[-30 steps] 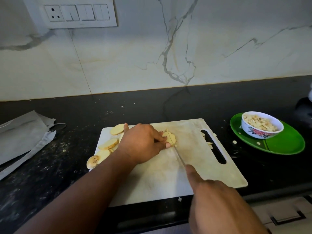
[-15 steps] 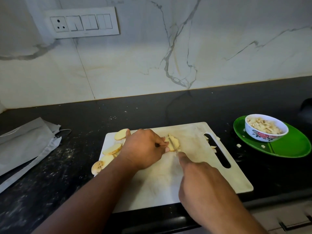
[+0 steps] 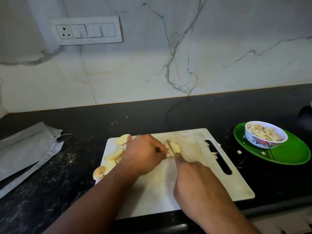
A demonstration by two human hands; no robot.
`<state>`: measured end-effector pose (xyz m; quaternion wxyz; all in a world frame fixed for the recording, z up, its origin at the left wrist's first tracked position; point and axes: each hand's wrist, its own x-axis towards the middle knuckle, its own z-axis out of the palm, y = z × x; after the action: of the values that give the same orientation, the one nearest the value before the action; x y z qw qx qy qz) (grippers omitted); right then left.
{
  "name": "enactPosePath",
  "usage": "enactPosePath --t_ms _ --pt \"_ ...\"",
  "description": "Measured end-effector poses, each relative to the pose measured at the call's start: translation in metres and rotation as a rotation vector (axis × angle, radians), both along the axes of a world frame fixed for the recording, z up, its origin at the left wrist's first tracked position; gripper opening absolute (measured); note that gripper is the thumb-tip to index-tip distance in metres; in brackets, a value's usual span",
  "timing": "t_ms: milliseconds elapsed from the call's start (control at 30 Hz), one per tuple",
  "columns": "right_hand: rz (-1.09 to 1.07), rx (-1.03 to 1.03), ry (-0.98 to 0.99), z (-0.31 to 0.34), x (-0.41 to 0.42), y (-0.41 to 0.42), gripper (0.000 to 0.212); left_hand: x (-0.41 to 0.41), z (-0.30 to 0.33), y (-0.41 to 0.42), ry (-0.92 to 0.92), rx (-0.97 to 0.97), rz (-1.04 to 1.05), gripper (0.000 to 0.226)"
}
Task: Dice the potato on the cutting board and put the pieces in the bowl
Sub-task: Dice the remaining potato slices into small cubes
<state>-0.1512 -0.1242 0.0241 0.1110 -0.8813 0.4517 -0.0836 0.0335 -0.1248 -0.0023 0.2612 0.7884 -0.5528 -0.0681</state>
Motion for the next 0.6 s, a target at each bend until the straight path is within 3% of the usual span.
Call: enactPosePath --t_ms 100,200,300,433,600 --pt "0.055 0.134 0.126 -0.003 -0.019 0.009 0.083 0.002 -0.001 -0.003 0.008 0.024 0.010 0.012" --pt "0.093 0.150 0.184 0.009 -0.038 0.018 0.080 0.005 -0.003 -0.005 0.022 0.044 -0.003 0.016" --pt "0.071 0.125 0.061 0.018 -0.036 0.013 0.077 0.004 -0.002 -0.003 0.005 0.058 -0.015 0.017" --pt "0.022 -0.070 -0.044 0.008 -0.004 0.000 0.067 -0.001 0.000 0.001 -0.031 0.048 0.007 0.012" --pt "0.041 0.071 -0.007 -0.005 -0.010 0.006 0.078 0.002 0.000 0.000 -0.013 0.045 0.026 0.009"
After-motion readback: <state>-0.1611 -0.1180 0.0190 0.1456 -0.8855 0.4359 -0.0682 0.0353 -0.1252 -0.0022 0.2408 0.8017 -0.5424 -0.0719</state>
